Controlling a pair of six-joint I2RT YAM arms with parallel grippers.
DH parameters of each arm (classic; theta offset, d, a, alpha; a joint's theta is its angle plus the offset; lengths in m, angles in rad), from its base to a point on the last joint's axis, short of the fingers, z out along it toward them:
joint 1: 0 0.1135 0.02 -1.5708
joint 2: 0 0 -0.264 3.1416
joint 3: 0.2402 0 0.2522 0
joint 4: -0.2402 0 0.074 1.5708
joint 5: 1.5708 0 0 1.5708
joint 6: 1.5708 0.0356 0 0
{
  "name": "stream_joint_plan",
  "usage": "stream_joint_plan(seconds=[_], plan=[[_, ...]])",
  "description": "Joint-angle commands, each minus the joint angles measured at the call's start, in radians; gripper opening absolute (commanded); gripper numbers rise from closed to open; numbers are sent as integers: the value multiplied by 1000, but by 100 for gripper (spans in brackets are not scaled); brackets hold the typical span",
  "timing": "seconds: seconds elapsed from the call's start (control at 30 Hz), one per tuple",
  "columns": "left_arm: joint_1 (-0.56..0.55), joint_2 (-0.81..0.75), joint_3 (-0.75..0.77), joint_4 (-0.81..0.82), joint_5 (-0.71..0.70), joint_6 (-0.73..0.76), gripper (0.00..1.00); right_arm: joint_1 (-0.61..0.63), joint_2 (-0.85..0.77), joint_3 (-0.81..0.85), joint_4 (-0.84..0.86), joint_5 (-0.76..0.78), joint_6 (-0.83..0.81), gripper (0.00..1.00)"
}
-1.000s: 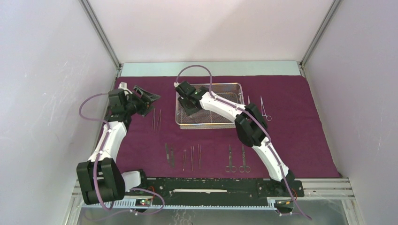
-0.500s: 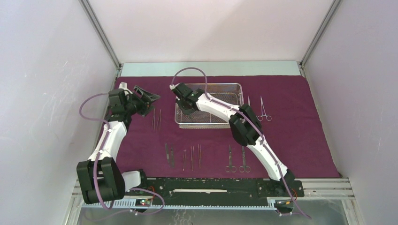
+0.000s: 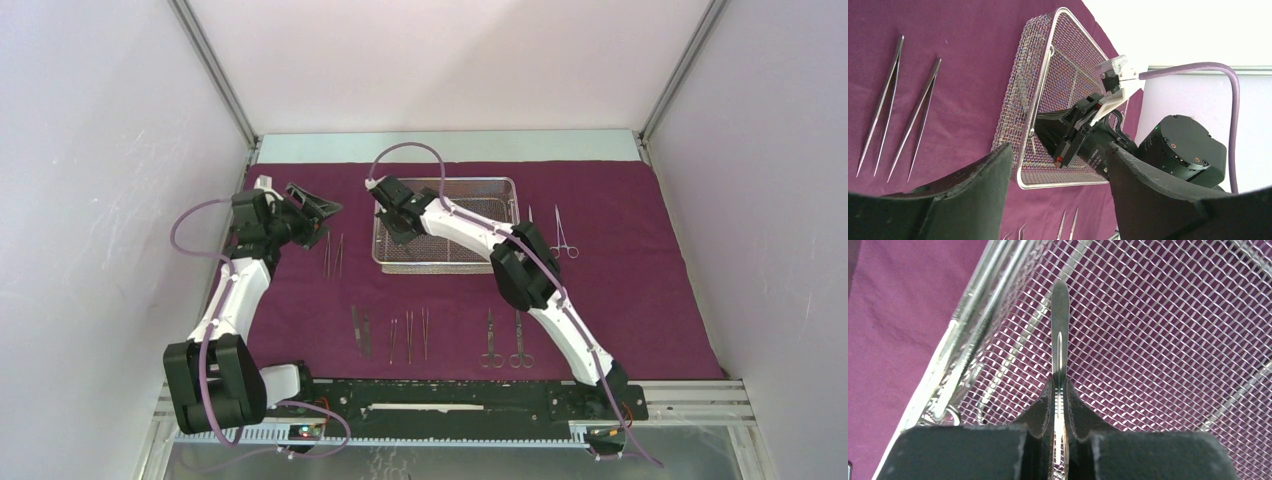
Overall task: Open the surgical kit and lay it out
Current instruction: Pick up the medical item from the container.
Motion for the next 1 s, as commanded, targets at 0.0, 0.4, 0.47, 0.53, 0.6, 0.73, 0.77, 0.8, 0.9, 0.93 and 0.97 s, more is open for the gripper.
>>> stream_joint_plan(seconds=[0.0, 0.4, 0.47, 0.53, 0.6, 0.73, 0.77, 0.8, 0.9, 0.93, 0.97], plan=[[7, -8, -21, 30, 18, 22, 73, -27, -96, -7, -31, 39, 8, 7], [7, -14, -24, 29, 20, 22, 73, -27, -142, 18, -65, 63, 28, 6], [9, -14, -24, 29, 21, 22, 73, -27, -154, 24, -77, 68, 35, 6], [8, -14, -26, 29, 22, 23, 73, -27, -171, 27, -86, 67, 41, 6], [7, -15, -27, 29, 23, 24, 74, -24, -192, 29, -93, 70, 52, 6], [5, -17, -33, 31, 26, 24, 74, -12, -227, 28, -118, 81, 74, 6], [5, -18, -33, 30, 27, 24, 74, -6, -234, 27, -126, 90, 81, 6], [5, -19, -34, 33, 30, 24, 73, 0, -247, 23, -135, 93, 92, 6], [5, -28, -37, 32, 33, 26, 73, 15, -279, 9, -149, 92, 119, 6], [5, -30, -38, 32, 35, 27, 74, 24, -291, -1, -152, 96, 132, 6], [5, -32, -38, 32, 37, 27, 73, 33, -303, -8, -155, 102, 142, 6]])
